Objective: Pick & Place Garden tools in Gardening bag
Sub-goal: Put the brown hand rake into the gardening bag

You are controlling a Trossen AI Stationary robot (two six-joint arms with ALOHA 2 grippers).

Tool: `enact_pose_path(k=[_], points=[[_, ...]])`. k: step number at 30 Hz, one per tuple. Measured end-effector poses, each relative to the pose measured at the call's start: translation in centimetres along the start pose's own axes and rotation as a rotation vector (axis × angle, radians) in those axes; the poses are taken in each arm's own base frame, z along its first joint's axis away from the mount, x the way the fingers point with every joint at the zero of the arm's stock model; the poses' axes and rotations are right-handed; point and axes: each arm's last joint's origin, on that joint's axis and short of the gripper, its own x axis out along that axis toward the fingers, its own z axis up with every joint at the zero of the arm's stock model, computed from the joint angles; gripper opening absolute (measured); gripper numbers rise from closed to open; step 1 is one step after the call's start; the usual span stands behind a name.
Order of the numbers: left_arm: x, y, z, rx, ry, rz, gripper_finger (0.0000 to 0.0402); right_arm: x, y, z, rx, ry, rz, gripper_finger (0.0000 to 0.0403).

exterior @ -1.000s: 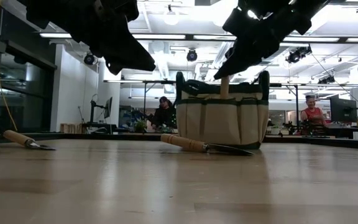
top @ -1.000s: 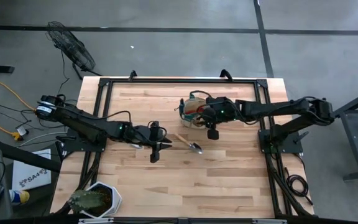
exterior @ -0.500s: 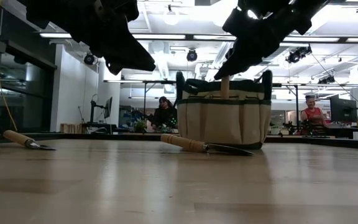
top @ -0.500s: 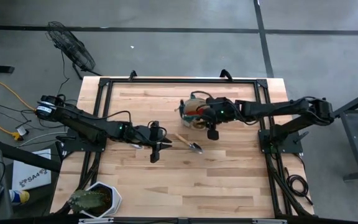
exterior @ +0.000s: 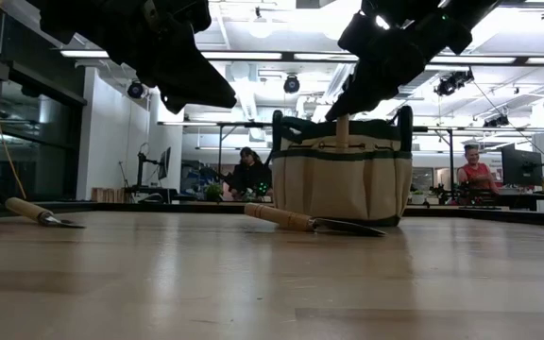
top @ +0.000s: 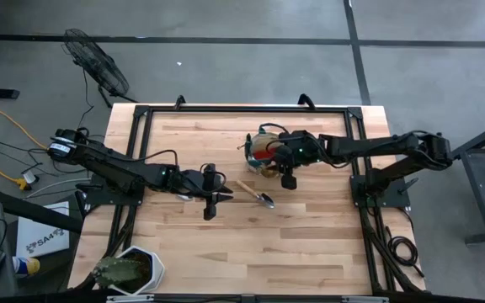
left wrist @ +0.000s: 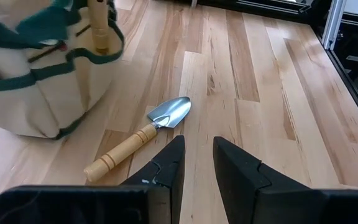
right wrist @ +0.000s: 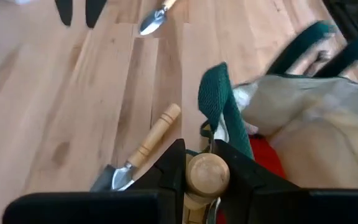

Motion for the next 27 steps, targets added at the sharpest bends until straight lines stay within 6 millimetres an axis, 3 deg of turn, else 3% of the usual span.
enact_pose_path(k=[13, 20, 27], points=[[0.01, 0.00, 0.02, 0.000, -0.001, 0.000, 0.0081, 0.00, -0.07, 0.04, 0.036, -0.003, -0.032, 0.0058], [0.01, -0.01, 0.02, 0.000, 0.000, 0.000, 0.0081, 0.00, -0.06, 0.11, 0.054, -0.010, -0.029, 0.0123], [0.01, 0.01, 0.02, 0.000, -0.001, 0.002, 0.0081, -0.17, -0.07, 0.35, 0.099, -0.032, -0.030, 0.0158]])
